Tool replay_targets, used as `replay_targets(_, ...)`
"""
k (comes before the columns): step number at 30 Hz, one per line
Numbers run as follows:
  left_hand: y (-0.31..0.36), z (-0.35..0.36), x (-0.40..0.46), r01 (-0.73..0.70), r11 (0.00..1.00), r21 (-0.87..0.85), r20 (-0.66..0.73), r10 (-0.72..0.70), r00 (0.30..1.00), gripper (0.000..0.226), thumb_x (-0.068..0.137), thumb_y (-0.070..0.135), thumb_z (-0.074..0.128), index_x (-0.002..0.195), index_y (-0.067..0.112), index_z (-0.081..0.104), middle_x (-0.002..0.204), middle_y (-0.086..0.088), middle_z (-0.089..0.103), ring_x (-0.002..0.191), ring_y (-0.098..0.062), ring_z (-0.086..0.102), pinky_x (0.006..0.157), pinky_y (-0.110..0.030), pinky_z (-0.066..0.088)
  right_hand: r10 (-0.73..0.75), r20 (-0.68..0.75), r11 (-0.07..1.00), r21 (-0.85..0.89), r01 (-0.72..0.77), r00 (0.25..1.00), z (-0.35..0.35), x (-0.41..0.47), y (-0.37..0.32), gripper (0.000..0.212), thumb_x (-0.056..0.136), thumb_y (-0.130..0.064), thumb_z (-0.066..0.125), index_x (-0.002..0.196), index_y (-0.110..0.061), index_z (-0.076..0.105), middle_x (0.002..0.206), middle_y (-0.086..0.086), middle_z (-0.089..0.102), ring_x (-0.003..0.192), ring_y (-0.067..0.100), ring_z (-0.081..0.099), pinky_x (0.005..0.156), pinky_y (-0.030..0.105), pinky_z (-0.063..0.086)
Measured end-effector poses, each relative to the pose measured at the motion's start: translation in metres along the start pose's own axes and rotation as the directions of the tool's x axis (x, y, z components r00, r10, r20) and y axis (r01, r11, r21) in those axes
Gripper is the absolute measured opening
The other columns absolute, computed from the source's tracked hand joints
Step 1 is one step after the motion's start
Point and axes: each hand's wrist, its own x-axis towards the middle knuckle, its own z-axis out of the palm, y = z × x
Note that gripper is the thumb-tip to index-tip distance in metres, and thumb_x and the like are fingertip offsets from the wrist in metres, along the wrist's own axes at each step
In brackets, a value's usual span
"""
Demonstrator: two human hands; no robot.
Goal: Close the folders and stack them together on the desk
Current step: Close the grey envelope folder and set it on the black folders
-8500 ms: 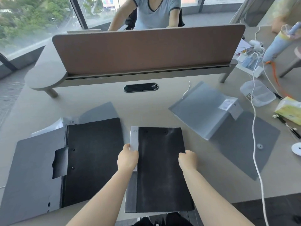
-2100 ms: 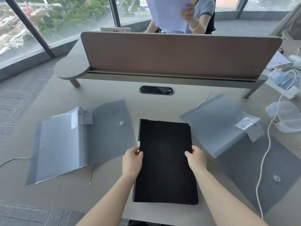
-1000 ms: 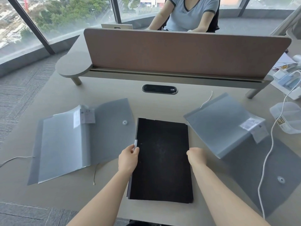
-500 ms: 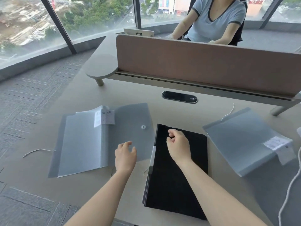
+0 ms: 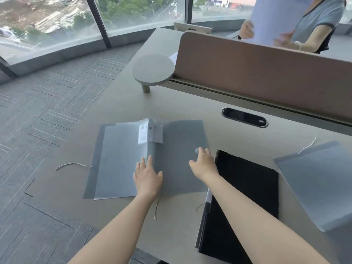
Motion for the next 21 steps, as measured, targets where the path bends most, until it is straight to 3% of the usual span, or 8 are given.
replay_targets(4,-0.013,0.000,0.010,-0.011,0.999,0.040,0.017,0.010,1.000,0.080,0.094,0.034,0.055,0.157,0.023,0.007,0.166,-0.006,0.006,0.152,-0.028,0.006,0.122,-0.047,0.014,0.123,-0.032,0.992,-0.002,-0.123,0.992,0.003,0.021,-0.009,0.044,0.090,-0.022,0.049,0.132,-0.009,0.043,0.135,0.012,0.040,0.125,0.034,0.042,0.091,0.038,0.041)
replay_targets(10,-0.030,-0.001,0.020,-0.014,1.000,0.019,0.025,0.013,1.000,0.081,0.095,0.038,0.055,0.157,0.023,0.005,0.167,-0.003,0.004,0.153,-0.027,0.003,0.122,-0.048,0.012,0.271,-0.053,0.963,0.008,-0.271,0.961,0.008,0.046,-0.014,0.059,0.085,-0.021,0.046,0.140,-0.008,0.032,0.134,0.018,0.050,0.124,0.039,0.045,0.092,0.040,0.045)
replay_targets(16,-0.042,-0.004,0.029,-0.015,1.000,0.014,0.010,0.015,1.000,0.079,0.095,0.040,0.054,0.157,0.023,0.007,0.167,-0.003,0.003,0.153,-0.025,0.002,0.122,-0.047,0.010,0.337,-0.177,0.937,-0.026,-0.347,0.924,0.011,0.059,-0.021,0.044,0.090,-0.020,0.051,0.131,-0.006,0.043,0.135,0.018,0.051,0.126,0.037,0.044,0.095,0.039,0.038)
replay_targets(21,-0.052,-0.007,0.036,0.005,1.000,-0.022,-0.017,-0.005,1.000,0.075,0.095,0.041,0.052,0.156,0.023,0.013,0.167,-0.003,0.006,0.153,-0.023,0.002,0.122,-0.046,0.007,0.451,-0.120,0.892,0.081,-0.444,0.885,0.010,0.067,-0.021,0.046,0.082,-0.028,0.063,0.123,-0.007,0.057,0.128,0.015,0.060,0.119,0.036,0.054,0.086,0.035,0.046)
